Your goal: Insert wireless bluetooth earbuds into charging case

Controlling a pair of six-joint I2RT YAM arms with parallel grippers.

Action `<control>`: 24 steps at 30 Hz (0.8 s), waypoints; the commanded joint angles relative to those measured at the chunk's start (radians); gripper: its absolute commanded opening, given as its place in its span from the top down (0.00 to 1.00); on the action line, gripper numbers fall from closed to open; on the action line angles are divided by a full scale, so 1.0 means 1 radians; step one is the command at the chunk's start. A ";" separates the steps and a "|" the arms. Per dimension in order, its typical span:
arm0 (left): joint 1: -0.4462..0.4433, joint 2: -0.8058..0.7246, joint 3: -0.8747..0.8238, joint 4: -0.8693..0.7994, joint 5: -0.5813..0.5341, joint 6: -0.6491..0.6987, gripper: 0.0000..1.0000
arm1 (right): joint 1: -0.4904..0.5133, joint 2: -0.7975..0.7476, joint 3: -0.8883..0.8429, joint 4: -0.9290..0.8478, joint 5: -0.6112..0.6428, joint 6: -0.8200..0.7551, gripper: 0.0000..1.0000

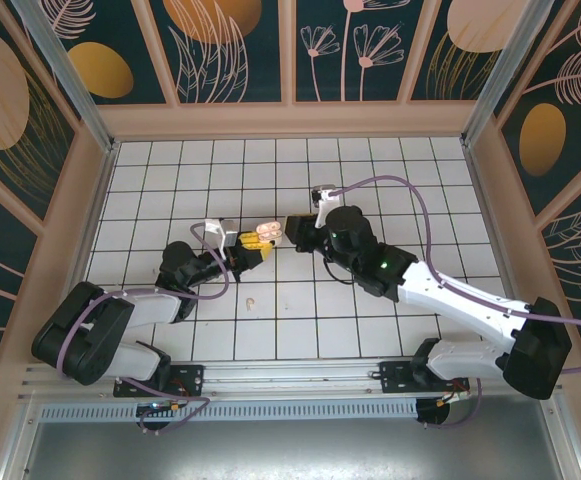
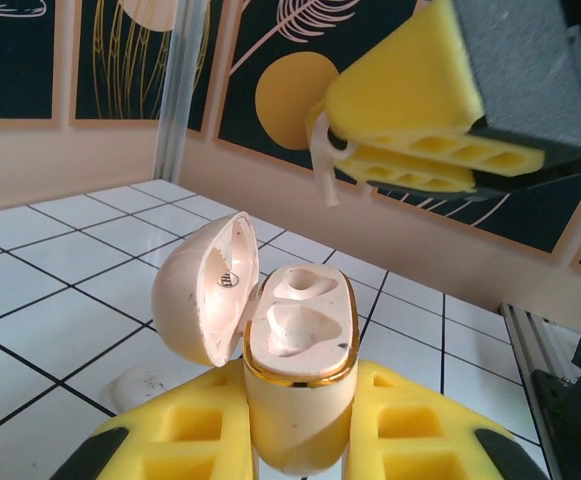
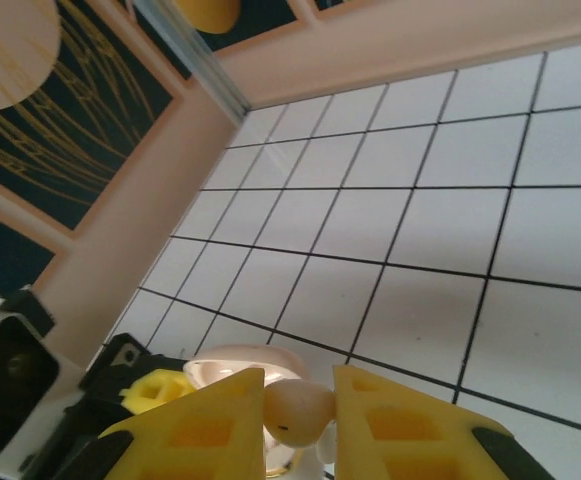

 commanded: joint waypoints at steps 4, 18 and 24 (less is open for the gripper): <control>-0.008 -0.027 0.025 -0.005 0.009 0.029 0.84 | 0.019 0.029 0.009 0.088 -0.045 -0.070 0.79; -0.009 -0.063 0.041 -0.043 -0.002 0.037 0.84 | 0.039 0.057 0.011 0.045 -0.040 -0.074 0.79; -0.009 -0.082 0.047 -0.053 0.000 0.036 0.84 | 0.039 0.077 0.011 0.017 -0.022 -0.073 0.80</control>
